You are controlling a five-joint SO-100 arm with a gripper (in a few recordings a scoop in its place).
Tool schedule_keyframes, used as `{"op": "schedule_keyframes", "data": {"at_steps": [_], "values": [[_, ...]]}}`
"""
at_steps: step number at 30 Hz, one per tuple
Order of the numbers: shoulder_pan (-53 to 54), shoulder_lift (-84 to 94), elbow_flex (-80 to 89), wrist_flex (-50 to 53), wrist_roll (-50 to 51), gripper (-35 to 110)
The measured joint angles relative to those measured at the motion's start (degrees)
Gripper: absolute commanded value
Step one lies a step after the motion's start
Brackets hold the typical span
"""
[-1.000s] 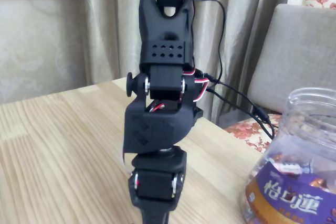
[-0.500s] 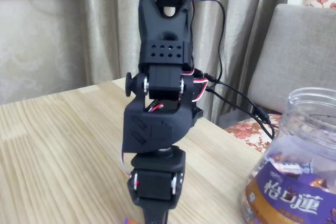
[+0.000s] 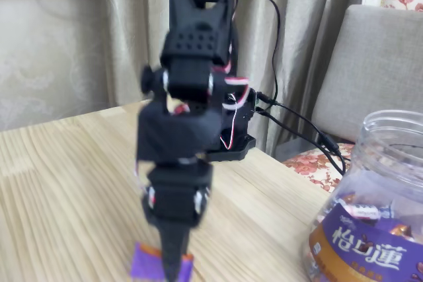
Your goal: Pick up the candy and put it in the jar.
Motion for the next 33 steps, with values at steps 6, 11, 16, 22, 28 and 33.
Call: {"op": "schedule_keyframes", "data": {"at_steps": [6, 11, 16, 22, 28, 33], "values": [[1.58, 9.4, -10.81, 16.26, -6.42, 0], [-1.05, 15.21, -21.18, 29.36, -8.7, 0], [-6.68, 17.75, -32.26, 40.61, -8.79, 0], [-14.85, 17.67, -47.2, 49.13, -9.84, 0], [-24.79, 17.23, -50.27, 49.92, -10.02, 0], [-30.94, 16.96, -50.1, 49.92, -10.02, 0]]}}
